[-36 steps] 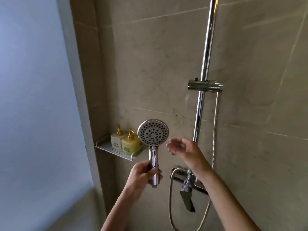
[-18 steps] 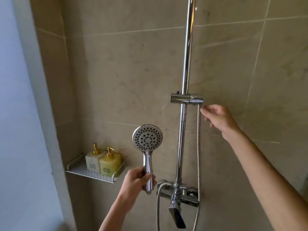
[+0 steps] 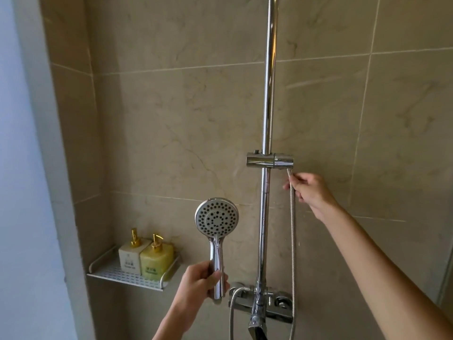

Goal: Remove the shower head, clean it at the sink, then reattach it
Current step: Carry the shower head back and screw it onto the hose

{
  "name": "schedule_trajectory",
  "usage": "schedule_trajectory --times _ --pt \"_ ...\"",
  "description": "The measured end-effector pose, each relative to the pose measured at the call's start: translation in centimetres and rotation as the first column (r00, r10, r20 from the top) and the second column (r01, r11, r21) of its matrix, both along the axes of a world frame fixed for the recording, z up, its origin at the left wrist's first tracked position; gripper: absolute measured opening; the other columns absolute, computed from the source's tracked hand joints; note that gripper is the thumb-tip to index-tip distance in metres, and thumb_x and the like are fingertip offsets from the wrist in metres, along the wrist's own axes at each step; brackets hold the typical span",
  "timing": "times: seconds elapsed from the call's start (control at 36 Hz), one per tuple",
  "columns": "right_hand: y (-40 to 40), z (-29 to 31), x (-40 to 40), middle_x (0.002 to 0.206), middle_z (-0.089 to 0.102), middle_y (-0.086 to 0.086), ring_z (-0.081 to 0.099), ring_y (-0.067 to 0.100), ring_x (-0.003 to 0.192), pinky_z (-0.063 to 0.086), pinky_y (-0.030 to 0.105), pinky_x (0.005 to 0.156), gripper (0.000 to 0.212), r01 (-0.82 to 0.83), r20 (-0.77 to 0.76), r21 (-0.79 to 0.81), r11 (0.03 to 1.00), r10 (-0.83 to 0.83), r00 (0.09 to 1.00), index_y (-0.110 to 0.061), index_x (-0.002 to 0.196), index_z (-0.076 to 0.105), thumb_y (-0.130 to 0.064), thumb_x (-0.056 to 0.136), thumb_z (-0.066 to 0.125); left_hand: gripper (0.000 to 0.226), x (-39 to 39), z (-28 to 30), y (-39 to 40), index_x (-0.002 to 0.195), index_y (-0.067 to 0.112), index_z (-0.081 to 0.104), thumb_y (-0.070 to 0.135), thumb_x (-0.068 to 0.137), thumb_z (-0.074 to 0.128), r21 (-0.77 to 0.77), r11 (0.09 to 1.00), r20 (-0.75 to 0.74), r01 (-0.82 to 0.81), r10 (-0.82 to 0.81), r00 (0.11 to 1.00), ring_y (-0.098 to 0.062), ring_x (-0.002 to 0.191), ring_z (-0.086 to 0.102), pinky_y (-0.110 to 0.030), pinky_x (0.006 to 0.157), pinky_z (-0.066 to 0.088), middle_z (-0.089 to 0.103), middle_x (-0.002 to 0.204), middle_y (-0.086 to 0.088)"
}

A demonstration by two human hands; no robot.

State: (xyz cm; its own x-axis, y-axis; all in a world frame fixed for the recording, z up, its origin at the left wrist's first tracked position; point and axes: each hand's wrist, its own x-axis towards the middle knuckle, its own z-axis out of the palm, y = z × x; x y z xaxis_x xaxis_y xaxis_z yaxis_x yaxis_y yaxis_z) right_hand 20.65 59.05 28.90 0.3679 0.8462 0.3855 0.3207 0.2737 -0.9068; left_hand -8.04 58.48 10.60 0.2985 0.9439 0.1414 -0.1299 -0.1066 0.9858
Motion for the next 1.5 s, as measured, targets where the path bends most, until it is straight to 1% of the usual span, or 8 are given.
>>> schedule_trajectory --times 0.33,0.61,0.78,0.89,1.14,1.22,1.33,1.5 --pt "0.8 -0.7 0.5 0.088 0.073 0.018 0.055 -0.007 0.047 0.037 0.019 0.054 0.011 0.053 -0.036 0.164 0.985 -0.047 0.998 -0.011 0.091 0.055 -0.004 0.097 0.060 0.010 0.9 -0.1 0.7 0.085 -0.009 0.064 -0.011 0.091 0.056 -0.021 0.999 0.005 0.041 -0.041 0.999 -0.038 0.072 0.071 -0.039 0.061 0.051 0.069 0.075 -0.021" --pt "1.1 1.1 0.4 0.079 0.074 0.010 0.059 0.004 0.060 0.038 0.023 0.059 0.020 0.159 -0.143 0.255 0.954 -0.126 0.982 -0.019 0.084 0.052 -0.008 0.100 0.057 0.009 1.5 -0.2 1.3 0.088 -0.009 0.065 -0.010 0.091 0.057 -0.024 0.999 0.003 0.026 -0.026 1.000 -0.040 0.074 0.071 -0.039 0.061 0.053 0.070 0.076 -0.022" --pt "1.1 2.3 1.1 0.080 0.071 0.006 0.065 0.013 0.075 0.042 0.024 0.064 0.009 0.087 -0.049 0.189 0.978 -0.079 0.996 -0.019 0.095 0.061 -0.015 0.102 0.055 0.009 1.5 0.0 1.4 0.089 -0.010 0.064 -0.010 0.091 0.056 0.002 1.000 -0.027 0.025 -0.025 0.999 -0.037 0.074 0.072 -0.035 0.057 0.053 0.071 0.076 -0.019" --pt "1.3 2.2 1.5 0.077 0.068 0.003 0.062 0.017 0.080 0.044 0.030 0.077 0.017 0.066 -0.039 0.202 0.977 -0.059 0.997 -0.018 0.091 0.066 -0.019 0.103 0.053 0.008 1.6 0.1 1.5 0.092 -0.015 0.062 -0.012 0.091 0.054 0.014 1.000 -0.020 0.023 -0.023 1.000 -0.035 0.072 0.072 -0.033 0.054 0.052 0.071 0.075 -0.019" --pt "1.0 2.1 1.6 0.072 0.070 -0.001 0.062 0.013 0.081 0.046 0.032 0.085 0.018 0.093 -0.132 0.293 0.952 -0.056 0.990 -0.021 0.090 0.067 -0.030 0.101 0.056 0.012 1.3 0.2 1.9 0.088 -0.009 0.066 -0.009 0.092 0.054 0.033 0.999 -0.015 0.023 -0.023 1.000 -0.034 0.074 0.072 -0.034 0.057 0.050 0.070 0.077 -0.021" --pt "0.8 1.8 1.5 0.075 0.074 -0.002 0.065 0.014 0.088 0.044 0.030 0.085 0.017 0.084 -0.177 0.301 0.950 -0.030 0.984 -0.020 0.094 0.068 -0.030 0.101 0.057 0.011 1.3 0.3 2.1 0.089 -0.009 0.066 -0.007 0.093 0.055 0.029 0.999 -0.018 0.016 -0.015 1.000 -0.034 0.075 0.073 -0.036 0.058 0.052 0.072 0.079 -0.020" --pt "-0.4 0.6 1.4 0.071 0.068 0.003 0.066 0.018 0.070 0.051 0.029 0.069 0.018 -0.023 -0.362 0.385 0.923 0.174 0.916 -0.009 0.095 0.065 -0.016 0.103 0.051 0.011 1.2 0.5 2.2 0.090 -0.008 0.066 -0.005 0.093 0.056 0.035 0.999 -0.019 0.009 -0.008 1.000 -0.035 0.077 0.073 -0.035 0.058 0.053 0.072 0.081 -0.020" --pt "-2.5 -2.9 0.7 0.068 0.057 0.002 0.048 0.017 0.058 0.036 0.033 0.061 0.020 -0.123 -0.362 0.392 0.912 0.276 0.890 -0.006 0.099 0.066 -0.017 0.103 0.049 0.010 1.4 1.4 2.4 0.091 -0.008 0.065 -0.003 0.093 0.057 0.043 0.999 -0.009 0.015 -0.014 1.000 -0.035 0.079 0.074 -0.033 0.058 0.054 0.073 0.083 -0.020"
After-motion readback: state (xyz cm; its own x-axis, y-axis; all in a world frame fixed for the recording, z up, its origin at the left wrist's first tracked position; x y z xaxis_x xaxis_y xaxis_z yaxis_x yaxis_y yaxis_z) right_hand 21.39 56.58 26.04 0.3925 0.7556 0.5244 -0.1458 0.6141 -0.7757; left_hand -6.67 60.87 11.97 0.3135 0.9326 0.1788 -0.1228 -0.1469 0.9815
